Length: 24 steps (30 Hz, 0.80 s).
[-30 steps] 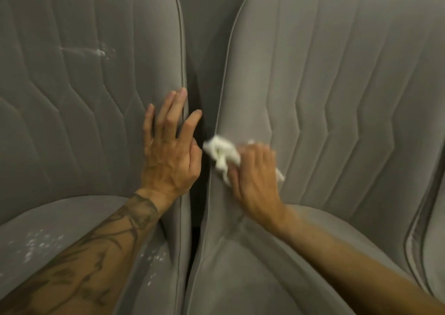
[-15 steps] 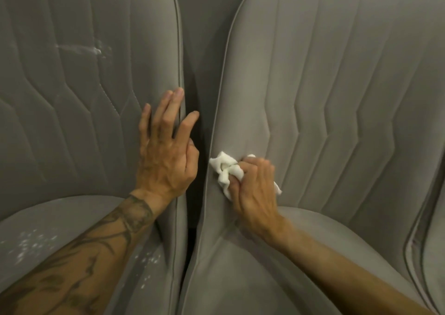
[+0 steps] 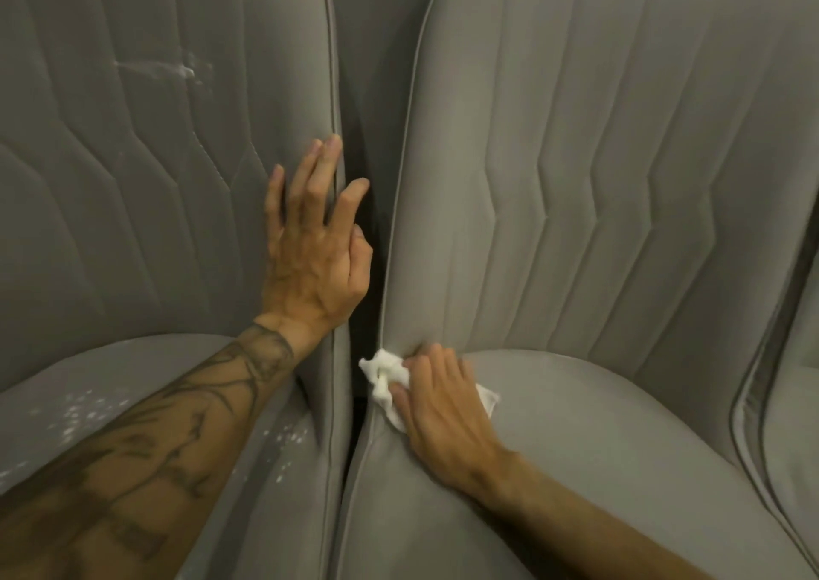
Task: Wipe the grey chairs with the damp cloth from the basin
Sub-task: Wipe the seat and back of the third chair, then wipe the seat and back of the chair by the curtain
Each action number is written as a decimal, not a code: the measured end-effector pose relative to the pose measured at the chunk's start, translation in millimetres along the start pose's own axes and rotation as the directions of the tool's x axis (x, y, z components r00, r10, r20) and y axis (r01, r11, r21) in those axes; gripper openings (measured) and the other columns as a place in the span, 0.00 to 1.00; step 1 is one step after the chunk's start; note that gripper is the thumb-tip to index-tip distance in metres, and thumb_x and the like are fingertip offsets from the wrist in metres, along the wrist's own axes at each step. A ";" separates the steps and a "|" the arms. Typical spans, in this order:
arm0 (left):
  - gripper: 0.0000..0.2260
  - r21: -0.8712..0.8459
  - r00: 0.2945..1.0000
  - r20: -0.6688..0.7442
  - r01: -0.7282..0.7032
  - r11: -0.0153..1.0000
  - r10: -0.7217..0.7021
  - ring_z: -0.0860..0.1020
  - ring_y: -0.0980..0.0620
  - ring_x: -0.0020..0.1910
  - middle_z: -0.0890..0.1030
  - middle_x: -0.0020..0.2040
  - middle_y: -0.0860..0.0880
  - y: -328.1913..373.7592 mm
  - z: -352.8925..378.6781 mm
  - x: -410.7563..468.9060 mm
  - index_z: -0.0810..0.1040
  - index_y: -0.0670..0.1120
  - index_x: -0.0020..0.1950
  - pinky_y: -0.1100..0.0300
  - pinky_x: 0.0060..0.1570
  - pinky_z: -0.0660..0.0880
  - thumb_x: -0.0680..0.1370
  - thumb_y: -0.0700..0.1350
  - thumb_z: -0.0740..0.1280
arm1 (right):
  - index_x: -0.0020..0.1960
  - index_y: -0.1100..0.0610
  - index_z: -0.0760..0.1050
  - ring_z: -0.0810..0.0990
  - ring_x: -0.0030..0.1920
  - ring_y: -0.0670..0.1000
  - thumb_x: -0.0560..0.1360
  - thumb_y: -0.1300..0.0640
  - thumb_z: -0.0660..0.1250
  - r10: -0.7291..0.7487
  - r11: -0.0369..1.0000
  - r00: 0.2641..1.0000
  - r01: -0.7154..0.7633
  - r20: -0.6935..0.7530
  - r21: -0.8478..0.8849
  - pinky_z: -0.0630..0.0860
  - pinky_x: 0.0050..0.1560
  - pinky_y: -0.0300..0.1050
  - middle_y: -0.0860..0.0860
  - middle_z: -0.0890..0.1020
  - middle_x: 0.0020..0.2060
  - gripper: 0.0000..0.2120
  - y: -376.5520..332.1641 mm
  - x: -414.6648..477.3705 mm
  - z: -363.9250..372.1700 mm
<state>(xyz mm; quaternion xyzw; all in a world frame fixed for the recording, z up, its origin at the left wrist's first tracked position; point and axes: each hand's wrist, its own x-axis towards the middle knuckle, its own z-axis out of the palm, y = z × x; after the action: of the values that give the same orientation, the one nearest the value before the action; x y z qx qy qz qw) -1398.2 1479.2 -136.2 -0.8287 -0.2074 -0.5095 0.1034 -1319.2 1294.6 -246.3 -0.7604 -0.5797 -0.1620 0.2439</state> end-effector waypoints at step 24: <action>0.25 0.200 0.631 0.664 0.367 0.908 -0.401 0.66 0.45 0.80 0.65 0.82 0.44 -30.8 -169.2 -164.6 0.60 0.45 0.84 0.51 0.79 0.59 0.86 0.46 0.58 | 0.63 0.53 0.70 0.73 0.50 0.55 0.83 0.47 0.55 0.087 0.983 0.981 -0.113 0.175 0.148 0.72 0.55 0.51 0.52 0.72 0.57 0.14 -130.1 -21.8 -11.6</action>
<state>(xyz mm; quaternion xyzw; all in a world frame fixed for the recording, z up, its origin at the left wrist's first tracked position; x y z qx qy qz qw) -1612.6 1402.6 -205.7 -0.8917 -0.4138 -0.1678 -0.0736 -1449.8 1297.8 -224.4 -0.7780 -0.5701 -0.0390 0.2613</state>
